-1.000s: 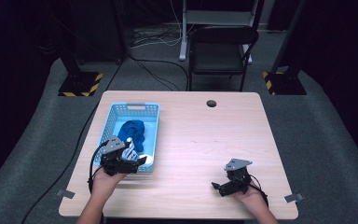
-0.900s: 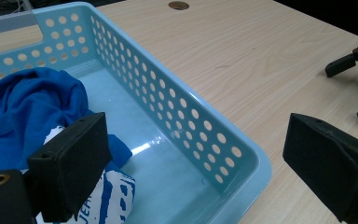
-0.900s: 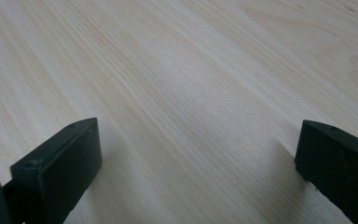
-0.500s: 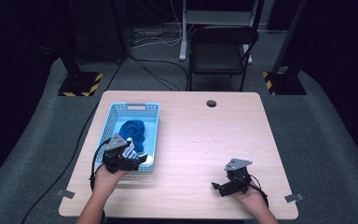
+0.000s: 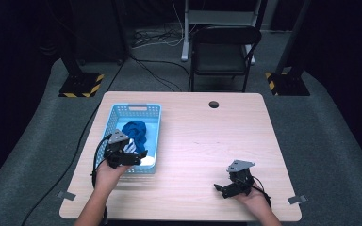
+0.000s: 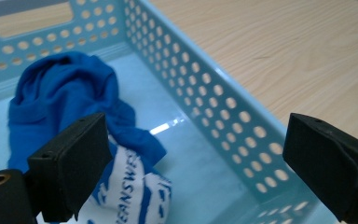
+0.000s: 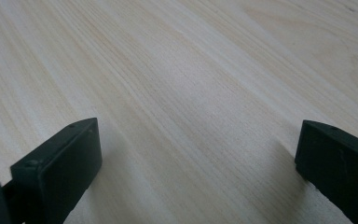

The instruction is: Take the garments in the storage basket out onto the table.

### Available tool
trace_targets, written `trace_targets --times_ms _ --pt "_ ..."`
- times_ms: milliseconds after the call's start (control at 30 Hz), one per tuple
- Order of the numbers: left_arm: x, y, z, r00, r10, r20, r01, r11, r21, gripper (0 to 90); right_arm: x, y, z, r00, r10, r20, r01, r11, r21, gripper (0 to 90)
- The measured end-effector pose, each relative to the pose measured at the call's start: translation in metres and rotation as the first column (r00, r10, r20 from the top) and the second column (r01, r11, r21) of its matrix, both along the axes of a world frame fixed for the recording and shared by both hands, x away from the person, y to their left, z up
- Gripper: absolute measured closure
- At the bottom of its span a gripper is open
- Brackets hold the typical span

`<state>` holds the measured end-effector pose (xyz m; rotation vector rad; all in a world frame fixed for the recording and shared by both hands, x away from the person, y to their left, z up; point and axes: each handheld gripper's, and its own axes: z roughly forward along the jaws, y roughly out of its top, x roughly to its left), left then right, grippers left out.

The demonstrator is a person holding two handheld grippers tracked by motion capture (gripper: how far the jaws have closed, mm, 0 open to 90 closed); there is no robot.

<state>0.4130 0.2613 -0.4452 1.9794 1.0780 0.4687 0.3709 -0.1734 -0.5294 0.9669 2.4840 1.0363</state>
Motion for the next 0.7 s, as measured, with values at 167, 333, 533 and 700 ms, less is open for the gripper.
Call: trace_targets --times_ms 167,333,533,700 --pt "0.005 0.004 -0.001 0.9994 0.028 -0.019 -0.028 0.9996 -0.005 6.9 0.0 0.0 0.0 1.0 0.0 0.0 0.0 1.0 0.0 0.0" --pt "0.01 0.004 -0.002 0.9984 0.042 -0.037 -0.042 0.9991 0.006 6.9 0.0 0.0 0.0 1.0 0.0 0.0 0.0 1.0 0.0 0.0" --pt "0.017 0.002 -0.002 0.996 0.065 -0.061 -0.064 0.9977 0.022 6.9 0.0 0.0 0.0 1.0 0.0 0.0 0.0 1.0 0.0 0.0" --pt "0.021 0.0 0.005 0.9929 0.105 -0.056 -0.102 0.9934 0.054 7.6 0.0 0.0 0.0 1.0 -0.001 -0.002 0.001 1.0 0.0 0.0"
